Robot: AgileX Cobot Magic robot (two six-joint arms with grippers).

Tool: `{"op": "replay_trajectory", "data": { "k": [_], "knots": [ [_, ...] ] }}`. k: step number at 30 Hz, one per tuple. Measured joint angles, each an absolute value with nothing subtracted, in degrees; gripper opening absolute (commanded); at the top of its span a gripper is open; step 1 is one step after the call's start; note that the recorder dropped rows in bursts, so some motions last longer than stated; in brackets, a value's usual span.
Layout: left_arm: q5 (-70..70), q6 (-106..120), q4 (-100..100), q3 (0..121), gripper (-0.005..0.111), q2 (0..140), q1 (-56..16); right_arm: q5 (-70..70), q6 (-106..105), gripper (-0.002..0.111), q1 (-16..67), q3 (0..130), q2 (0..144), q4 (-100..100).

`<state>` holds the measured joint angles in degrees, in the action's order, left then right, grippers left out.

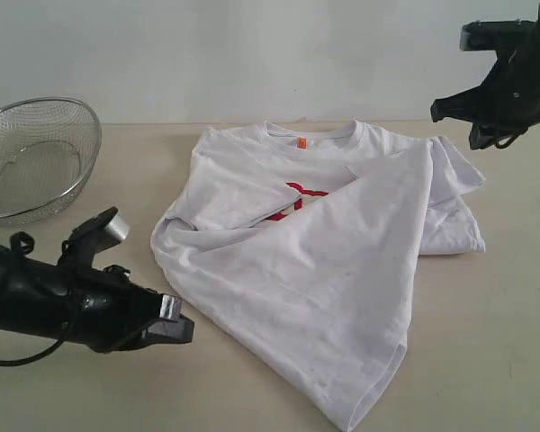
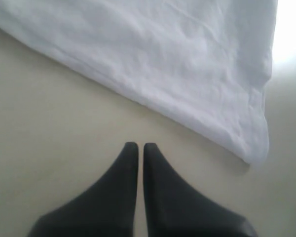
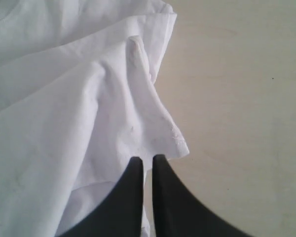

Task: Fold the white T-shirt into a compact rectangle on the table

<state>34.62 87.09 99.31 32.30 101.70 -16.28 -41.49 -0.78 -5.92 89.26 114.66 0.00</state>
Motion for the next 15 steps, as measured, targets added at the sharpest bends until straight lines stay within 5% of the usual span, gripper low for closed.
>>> {"op": "replay_trajectory", "data": {
  "k": [4, 11, 15],
  "knots": [
    [34.6, 87.0, 99.4, 35.6, 0.011, 104.4, -16.3, -41.5, -2.2, 0.001, -5.9, 89.3, 114.7, 0.0],
    [34.8, 77.3, 93.5, 37.7, 0.055, 106.4, -16.3, -41.5, -3.2, 0.001, -5.9, 89.3, 114.7, 0.0],
    [36.4, 68.8, 87.2, 37.7, 0.059, 106.5, -16.3, -41.5, -4.1, 0.001, -5.9, 89.3, 114.7, 0.0]
  ]
}}
